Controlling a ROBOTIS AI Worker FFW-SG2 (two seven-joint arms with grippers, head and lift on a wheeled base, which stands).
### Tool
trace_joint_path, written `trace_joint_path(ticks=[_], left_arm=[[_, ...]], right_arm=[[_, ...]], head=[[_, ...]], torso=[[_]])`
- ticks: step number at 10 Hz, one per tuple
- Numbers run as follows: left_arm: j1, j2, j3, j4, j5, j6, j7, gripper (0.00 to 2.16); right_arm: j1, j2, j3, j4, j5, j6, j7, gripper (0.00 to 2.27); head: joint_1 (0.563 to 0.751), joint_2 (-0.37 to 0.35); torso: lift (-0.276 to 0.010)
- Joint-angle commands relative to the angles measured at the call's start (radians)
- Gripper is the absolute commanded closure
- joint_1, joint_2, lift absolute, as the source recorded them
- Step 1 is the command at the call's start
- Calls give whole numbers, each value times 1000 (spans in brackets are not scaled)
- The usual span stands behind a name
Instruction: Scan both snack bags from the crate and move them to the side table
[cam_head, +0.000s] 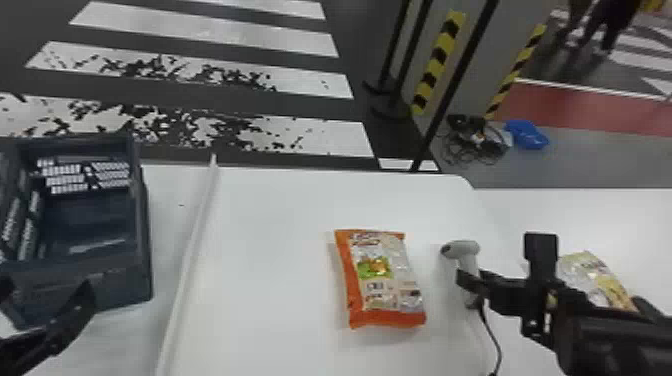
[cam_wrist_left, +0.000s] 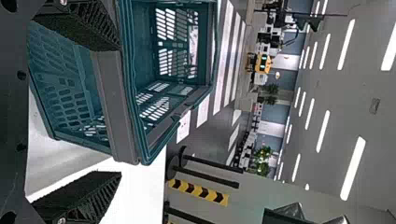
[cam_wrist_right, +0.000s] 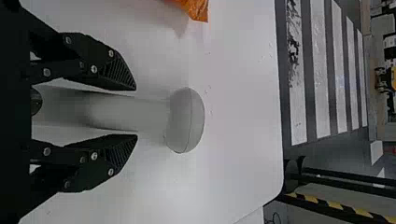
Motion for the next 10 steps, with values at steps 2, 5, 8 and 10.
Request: trace_joint_path(ticks=[2,5,8,10], left_arm=[[5,1,1,-4,0,0,0,39],[8,0,1,-6,0,0,0,39],[8,-5,1,-6,0,0,0,39],[5,-5,1,-3,0,0,0,39]], right_arm=[[-5,-1,3,10,-2,5,0,1986],[25,11,-11,-54,-5,-5,-49,2135],[125,63,-29,-281,-5,63,-134,2189],[211,106,-32,-466,7,152,-180,2192]], head=[[695,-270],[695,-272],[695,-276],[695,-258]], torso=[[-99],[-99],[-99],[-99]])
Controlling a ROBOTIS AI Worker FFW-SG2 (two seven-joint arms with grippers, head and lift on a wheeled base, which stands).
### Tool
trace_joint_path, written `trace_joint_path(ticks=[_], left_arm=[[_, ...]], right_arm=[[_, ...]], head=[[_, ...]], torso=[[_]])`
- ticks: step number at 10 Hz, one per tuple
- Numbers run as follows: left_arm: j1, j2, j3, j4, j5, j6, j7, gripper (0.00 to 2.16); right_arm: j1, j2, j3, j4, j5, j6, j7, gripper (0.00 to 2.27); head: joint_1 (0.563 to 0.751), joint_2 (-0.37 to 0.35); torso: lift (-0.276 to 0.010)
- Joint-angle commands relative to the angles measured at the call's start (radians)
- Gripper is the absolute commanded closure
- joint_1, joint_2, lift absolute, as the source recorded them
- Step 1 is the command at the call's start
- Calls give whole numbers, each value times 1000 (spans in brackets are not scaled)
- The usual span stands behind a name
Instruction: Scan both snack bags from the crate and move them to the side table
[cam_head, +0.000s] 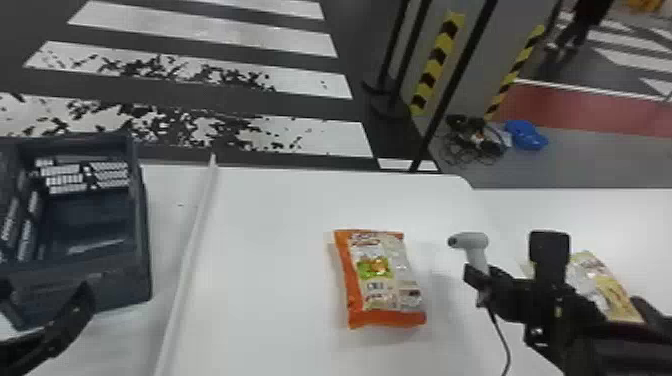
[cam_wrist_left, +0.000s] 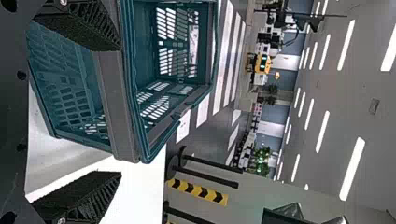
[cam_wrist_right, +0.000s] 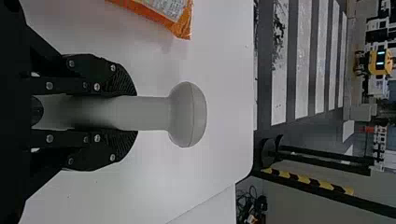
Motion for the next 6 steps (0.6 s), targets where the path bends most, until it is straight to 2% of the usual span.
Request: trace_joint_path(ticks=[1,3,6], left_arm=[[-3,0,0,4,0,0,1,39],[-6,0,-2,7,0,0,1,39],[-12,0,-8,13,0,0,1,39]], right_arm=[[65,35,10,-142,40,80,-11,2236],[132,70,29,-306,55,209,-42,2240],[203,105,104,-495,92,368,-66,2240]], head=[[695,-252],[695,-227],[695,-185]], torso=[[-99],[-99],[-99]])
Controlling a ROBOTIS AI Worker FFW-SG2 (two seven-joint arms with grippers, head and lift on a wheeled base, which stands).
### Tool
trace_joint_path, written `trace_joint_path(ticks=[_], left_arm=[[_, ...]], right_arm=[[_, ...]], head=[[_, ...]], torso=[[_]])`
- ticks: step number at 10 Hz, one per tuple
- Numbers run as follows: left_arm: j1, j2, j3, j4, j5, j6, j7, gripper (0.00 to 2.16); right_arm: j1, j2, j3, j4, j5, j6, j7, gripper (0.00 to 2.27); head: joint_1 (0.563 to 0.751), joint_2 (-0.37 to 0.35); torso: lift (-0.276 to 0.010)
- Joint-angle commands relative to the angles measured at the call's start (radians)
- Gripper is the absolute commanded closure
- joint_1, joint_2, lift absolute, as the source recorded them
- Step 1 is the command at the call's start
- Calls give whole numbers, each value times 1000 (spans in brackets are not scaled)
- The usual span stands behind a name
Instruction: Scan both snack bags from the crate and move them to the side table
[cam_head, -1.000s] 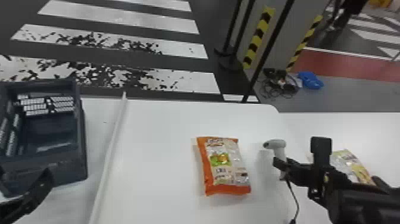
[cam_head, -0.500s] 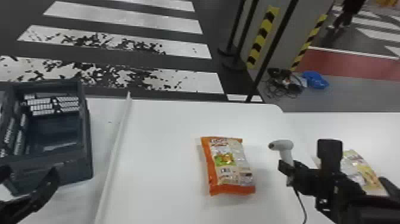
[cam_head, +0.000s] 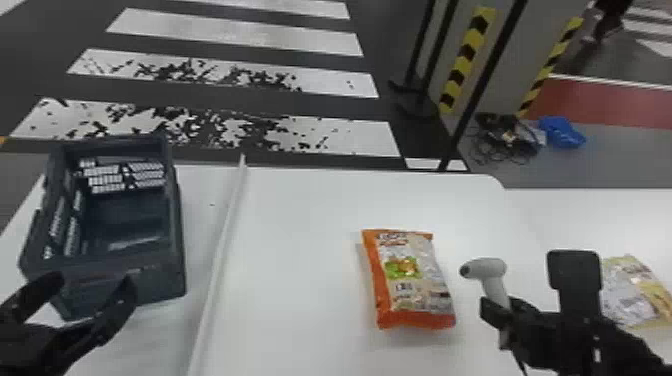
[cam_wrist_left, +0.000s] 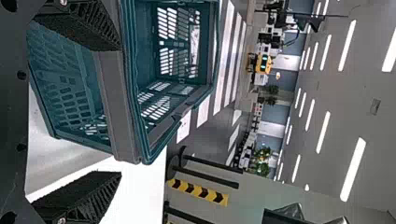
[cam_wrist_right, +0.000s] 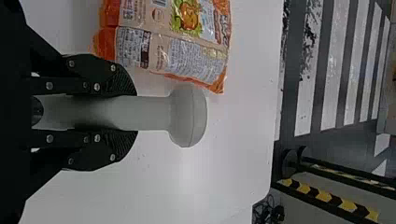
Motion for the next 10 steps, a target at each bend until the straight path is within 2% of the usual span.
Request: trace_joint_path(ticks=[1,5,8,10], left_arm=[[-2,0,-2,3,2,0,0,39],[-6,0,-4,9,3,0,0,39],[-9,0,-7,16,6,-3,-2,39],[-8,2,-7,16,6,-3,-2,39]], right_arm=[[30,12,52,-76,33,48,-11,2236],[51,23,187,-206,86,198,-32,2236],[42,22,301,-226,149,208,-44,2236],[24,22,342,-212,180,208,-44,2236]], head=[[695,-160],[695,-77],[695,-17],[695,9]], torso=[[-99],[-99],[-99],[-99]])
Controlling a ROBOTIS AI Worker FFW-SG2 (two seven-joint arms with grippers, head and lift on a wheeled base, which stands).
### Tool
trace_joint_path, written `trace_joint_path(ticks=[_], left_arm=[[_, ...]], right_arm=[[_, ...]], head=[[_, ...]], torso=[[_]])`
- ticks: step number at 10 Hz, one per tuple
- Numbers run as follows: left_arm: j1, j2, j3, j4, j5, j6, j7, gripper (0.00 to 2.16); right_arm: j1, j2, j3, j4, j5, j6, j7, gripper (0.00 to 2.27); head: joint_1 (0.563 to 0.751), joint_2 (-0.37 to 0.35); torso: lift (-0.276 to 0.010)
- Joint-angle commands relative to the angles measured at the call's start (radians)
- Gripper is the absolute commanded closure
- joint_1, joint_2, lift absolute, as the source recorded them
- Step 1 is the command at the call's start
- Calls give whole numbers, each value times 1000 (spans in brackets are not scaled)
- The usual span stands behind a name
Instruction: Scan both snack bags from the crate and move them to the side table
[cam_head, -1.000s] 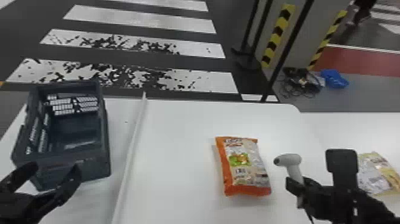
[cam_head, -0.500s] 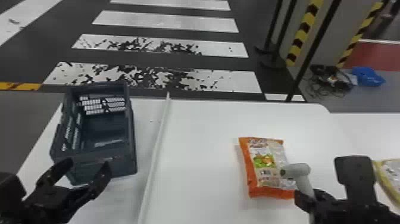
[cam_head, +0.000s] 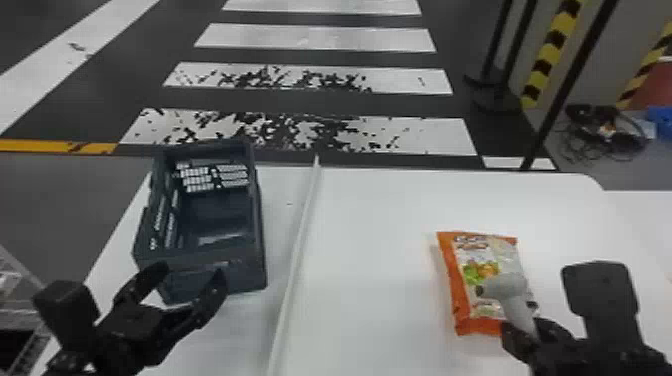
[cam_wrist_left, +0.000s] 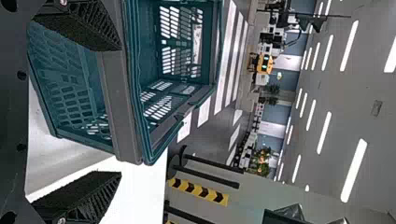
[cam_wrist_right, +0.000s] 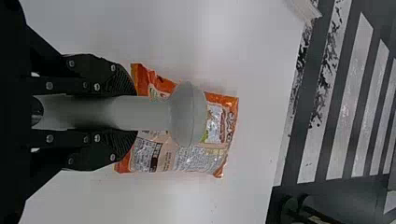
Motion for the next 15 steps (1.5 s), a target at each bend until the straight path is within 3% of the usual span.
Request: trace_joint_path(ticks=[1,11,15], left_arm=[[1,3,0,-2,0,0,0,39],[5,5,3,-6,2,0,0,39],[5,0,1,-5,2,0,0,39]], right_arm=[[-16,-1,11,15,8,2,1,2236],[-70,-6,41,95,25,9,1,2236],[-95,-6,-2,75,22,-37,1,2236]], head=[[695,20],[695,32],[695,26]], torso=[[-99],[-99],[-99]])
